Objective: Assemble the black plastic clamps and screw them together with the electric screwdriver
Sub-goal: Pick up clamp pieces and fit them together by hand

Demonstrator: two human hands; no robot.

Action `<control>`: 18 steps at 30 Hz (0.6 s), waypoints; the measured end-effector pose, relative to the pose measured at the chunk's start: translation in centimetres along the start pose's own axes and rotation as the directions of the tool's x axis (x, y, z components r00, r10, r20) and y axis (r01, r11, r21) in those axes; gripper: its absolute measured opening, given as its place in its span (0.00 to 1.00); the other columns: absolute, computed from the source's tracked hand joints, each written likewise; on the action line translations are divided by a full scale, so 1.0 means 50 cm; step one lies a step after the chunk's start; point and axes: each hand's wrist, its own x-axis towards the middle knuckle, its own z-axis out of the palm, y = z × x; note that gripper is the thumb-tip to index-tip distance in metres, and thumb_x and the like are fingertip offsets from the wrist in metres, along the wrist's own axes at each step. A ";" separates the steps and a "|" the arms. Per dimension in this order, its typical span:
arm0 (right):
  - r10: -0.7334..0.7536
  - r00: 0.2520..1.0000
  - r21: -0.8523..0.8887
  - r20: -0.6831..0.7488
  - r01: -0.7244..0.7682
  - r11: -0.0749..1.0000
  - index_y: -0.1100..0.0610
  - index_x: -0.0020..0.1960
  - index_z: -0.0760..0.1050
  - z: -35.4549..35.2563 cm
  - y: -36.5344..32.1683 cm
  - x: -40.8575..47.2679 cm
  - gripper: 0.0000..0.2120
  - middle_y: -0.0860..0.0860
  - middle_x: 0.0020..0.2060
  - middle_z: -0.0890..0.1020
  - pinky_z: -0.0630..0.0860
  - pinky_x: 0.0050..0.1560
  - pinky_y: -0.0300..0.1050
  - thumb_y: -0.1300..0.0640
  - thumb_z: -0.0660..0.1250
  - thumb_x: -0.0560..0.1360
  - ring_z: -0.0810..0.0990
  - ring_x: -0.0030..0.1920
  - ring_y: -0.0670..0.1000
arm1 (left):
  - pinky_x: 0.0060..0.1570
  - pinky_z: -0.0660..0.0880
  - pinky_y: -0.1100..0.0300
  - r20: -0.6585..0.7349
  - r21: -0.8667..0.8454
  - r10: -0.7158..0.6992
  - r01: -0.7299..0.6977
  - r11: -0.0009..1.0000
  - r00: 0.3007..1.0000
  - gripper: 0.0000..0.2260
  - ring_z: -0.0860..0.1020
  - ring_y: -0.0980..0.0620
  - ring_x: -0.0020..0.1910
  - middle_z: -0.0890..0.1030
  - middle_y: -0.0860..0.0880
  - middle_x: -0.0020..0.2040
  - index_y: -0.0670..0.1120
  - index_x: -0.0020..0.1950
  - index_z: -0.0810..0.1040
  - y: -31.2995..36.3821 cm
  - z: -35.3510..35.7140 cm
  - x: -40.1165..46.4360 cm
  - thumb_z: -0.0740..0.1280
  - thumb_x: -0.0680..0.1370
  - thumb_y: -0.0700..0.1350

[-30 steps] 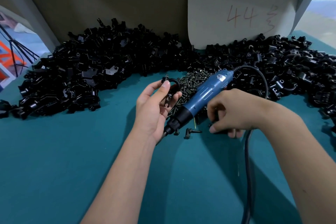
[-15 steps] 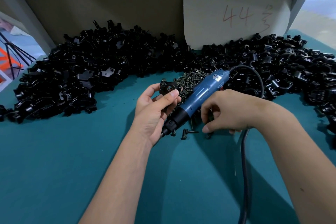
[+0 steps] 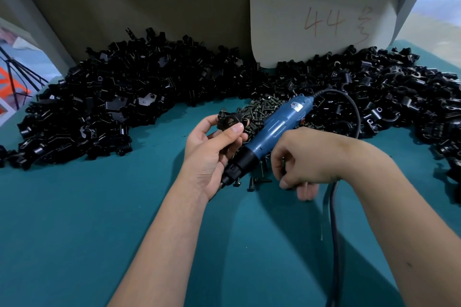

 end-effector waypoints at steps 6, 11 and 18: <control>-0.244 0.929 0.467 -0.278 0.353 0.811 0.62 0.48 0.79 -0.027 -0.010 -0.020 0.04 0.57 0.42 0.88 0.84 0.32 0.46 0.65 0.68 0.82 0.89 0.44 0.56 | 0.43 0.80 0.65 0.050 0.035 0.025 -0.027 0.999 0.998 0.21 0.84 0.53 0.40 0.86 0.47 0.43 0.43 0.57 0.78 0.000 -0.002 -0.001 0.78 0.67 0.40; -0.201 0.716 0.375 -0.669 0.558 0.740 0.58 0.51 0.85 -0.029 -0.016 -0.002 0.06 0.58 0.37 0.84 0.81 0.31 0.43 0.63 0.69 0.82 0.83 0.31 0.51 | 0.42 0.80 0.63 0.117 0.014 0.027 -0.028 0.999 0.993 0.17 0.84 0.52 0.39 0.85 0.47 0.41 0.44 0.55 0.79 -0.001 -0.002 -0.003 0.78 0.70 0.36; -0.150 0.653 0.318 -0.742 0.541 0.779 0.54 0.44 0.81 -0.007 -0.011 0.026 0.06 0.53 0.31 0.83 0.73 0.23 0.42 0.55 0.74 0.80 0.76 0.23 0.53 | 0.41 0.81 0.62 0.180 0.020 0.033 -0.037 0.999 0.983 0.12 0.84 0.51 0.38 0.84 0.47 0.41 0.49 0.49 0.83 0.000 -0.002 -0.004 0.77 0.71 0.35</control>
